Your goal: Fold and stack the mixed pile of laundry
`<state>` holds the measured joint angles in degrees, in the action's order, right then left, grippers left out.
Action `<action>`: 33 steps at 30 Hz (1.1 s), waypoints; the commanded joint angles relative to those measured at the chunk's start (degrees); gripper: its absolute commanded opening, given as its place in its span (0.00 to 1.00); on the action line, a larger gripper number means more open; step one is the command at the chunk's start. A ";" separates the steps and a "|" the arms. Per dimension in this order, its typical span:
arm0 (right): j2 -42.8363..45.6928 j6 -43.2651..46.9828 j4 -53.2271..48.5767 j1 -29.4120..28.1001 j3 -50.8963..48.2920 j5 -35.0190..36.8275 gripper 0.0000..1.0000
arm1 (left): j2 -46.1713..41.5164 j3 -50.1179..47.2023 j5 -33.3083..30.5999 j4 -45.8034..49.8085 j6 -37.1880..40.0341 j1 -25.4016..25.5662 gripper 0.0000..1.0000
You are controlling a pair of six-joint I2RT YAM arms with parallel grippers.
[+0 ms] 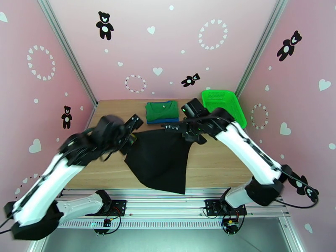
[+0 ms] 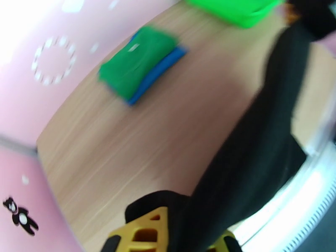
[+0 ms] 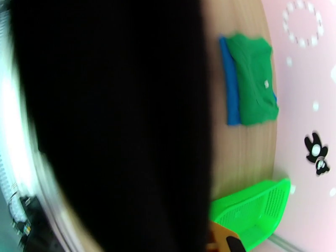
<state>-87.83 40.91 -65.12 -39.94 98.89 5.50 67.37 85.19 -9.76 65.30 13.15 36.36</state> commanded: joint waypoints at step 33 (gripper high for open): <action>-24.71 -14.11 20.54 9.05 -1.04 -0.49 0.00 | 31.56 -6.49 -10.74 -30.74 6.28 -21.16 0.00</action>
<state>-119.13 31.16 -38.22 -30.52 102.28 5.34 104.31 82.52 -13.37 34.92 21.15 18.35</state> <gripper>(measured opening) 0.063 0.089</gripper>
